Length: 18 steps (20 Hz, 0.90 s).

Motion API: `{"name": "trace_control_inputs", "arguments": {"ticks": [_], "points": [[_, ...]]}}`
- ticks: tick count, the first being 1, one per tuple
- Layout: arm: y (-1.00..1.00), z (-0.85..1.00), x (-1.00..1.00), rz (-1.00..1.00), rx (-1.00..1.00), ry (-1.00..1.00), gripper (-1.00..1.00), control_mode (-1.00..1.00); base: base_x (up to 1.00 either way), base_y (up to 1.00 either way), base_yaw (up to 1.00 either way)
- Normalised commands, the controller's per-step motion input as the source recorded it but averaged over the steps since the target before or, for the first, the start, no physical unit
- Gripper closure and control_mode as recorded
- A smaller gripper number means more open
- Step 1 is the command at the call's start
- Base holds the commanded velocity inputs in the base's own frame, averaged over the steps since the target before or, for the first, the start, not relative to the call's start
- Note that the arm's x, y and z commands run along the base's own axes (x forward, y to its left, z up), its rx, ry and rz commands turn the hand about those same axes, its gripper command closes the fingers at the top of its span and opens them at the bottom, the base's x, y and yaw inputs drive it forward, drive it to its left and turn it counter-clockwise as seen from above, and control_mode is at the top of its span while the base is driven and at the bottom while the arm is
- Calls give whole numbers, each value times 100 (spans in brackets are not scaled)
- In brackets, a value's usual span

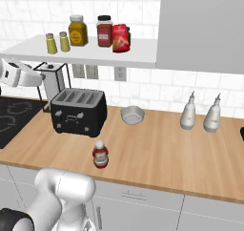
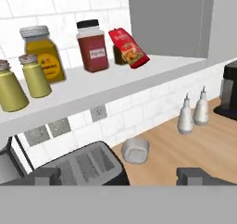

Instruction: Put the shaker and condiment bottle from the counter next to their counterparts in the cabinet.

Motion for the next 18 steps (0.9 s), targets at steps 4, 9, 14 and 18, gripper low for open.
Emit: {"name": "trace_control_inputs", "arguments": {"ticks": [4,9,14,18], "points": [[-49,-62,-54,-13,0,-33,-100,-100,0,0,0],[-36,-61,-33,-8,0,-26,-100,-100,0,0,0],[-27,-44,-9,-5,-4,-9,-100,-100,0,0,0],[-32,-60,-31,-12,0,-8,-100,-100,0,0,0]]}}
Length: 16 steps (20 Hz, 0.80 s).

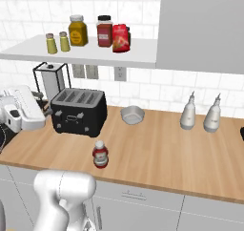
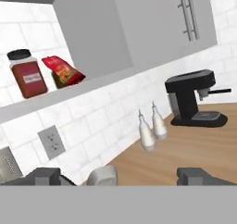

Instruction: Put the shaker and condiment bottle from the counter next to their counterparts in the cabinet.

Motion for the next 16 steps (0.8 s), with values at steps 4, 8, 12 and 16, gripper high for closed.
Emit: {"name": "trace_control_inputs", "arguments": {"ticks": [4,8,12,16], "points": [[-48,-63,-29,-9,0,-7,-100,-100,0,0,0],[-80,-65,-20,-1,6,-8,-100,-100,0,0,0],[-87,-65,-14,0,5,-4,-100,-100,0,0,0],[-68,-71,-22,0,0,0,-100,-100,0,0,0]]}}
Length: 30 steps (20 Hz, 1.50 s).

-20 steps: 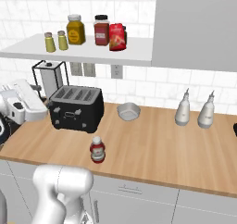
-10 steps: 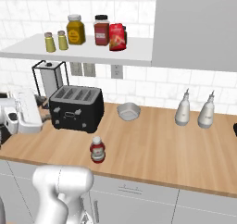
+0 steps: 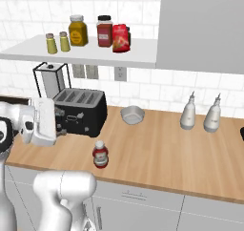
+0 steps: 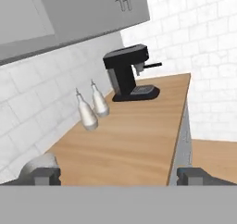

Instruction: Put the shaker and condiment bottle from the counter next to their counterparts in the cabinet.

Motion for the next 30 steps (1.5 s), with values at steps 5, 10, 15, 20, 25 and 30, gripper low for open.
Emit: {"name": "trace_control_inputs", "arguments": {"ticks": [5,10,15,20,25,30], "points": [[-52,-100,-27,0,-14,0,-100,-100,0,0,0],[-59,-83,-5,0,-11,0,-100,-100,0,0,0],[-64,-84,0,0,-10,0,-100,-100,0,0,0],[-11,-40,0,0,-2,-2,-100,-100,0,0,0],[0,-46,0,0,0,-13,-100,-100,0,0,0],[0,-31,8,4,0,-12,-100,-100,0,0,0]]}}
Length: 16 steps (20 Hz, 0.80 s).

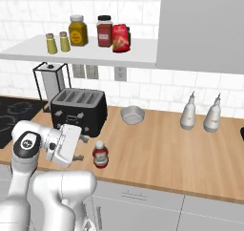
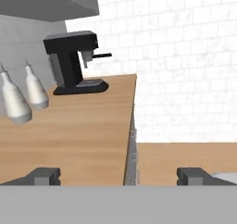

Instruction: Put the shaker and condiment bottle from the counter next to their counterparts in the cabinet.

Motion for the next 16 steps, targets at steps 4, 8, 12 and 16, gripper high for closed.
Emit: {"name": "trace_control_inputs", "arguments": {"ticks": [4,8,12,16], "points": [[-2,-21,31,21,0,-7,-100,-100,0,0,0],[-14,-32,21,19,-3,-3,-100,-100,0,0,0],[-77,-67,0,1,-12,0,-100,-100,0,0,0],[-87,-55,4,2,-12,1,-100,-100,0,0,0]]}}
